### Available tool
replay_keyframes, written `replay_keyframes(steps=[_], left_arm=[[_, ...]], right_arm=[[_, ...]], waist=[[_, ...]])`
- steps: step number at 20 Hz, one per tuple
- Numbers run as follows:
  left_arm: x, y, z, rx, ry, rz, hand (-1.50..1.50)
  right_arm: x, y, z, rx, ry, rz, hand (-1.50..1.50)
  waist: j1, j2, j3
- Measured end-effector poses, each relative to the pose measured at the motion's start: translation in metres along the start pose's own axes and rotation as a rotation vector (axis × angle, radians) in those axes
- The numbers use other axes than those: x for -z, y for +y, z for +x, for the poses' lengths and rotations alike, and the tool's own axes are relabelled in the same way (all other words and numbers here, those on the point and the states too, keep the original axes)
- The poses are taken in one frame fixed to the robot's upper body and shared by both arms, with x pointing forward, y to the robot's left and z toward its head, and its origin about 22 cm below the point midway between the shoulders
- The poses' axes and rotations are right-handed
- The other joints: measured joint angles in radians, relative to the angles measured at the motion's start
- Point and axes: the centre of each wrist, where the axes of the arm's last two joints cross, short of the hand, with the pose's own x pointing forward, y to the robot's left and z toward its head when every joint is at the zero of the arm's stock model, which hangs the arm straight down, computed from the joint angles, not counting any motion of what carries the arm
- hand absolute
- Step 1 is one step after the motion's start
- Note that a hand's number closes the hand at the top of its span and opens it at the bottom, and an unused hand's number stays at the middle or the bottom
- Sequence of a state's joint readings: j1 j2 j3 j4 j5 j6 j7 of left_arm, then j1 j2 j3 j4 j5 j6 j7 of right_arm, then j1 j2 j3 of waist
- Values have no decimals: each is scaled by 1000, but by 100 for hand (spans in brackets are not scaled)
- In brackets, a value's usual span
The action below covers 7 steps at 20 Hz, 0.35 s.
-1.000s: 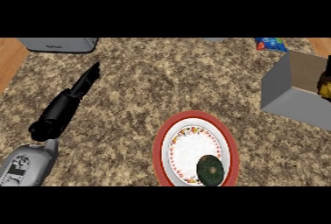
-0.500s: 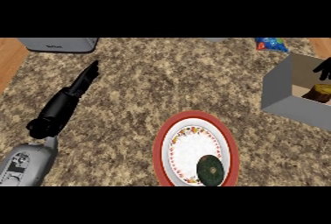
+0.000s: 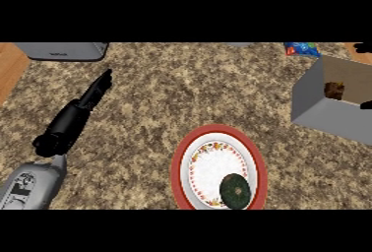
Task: Pick the sweet potato from the plate and place it in the cardboard box
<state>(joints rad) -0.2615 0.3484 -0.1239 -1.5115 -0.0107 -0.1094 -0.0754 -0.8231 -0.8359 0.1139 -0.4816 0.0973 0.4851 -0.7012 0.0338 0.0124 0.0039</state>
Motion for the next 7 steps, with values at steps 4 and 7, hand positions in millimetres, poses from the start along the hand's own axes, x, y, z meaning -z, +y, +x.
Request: replay_keyframes(steps=[4,7], left_arm=[[0,1,1,-3,-4,-4,0],[2,3,2,7,-10,-8,0]], right_arm=[[-6,-13,-4,247,41,-134,-150],[-17,-24,-8,360,70,-204,-150]], waist=[[7,3,0],[14,7,0]])
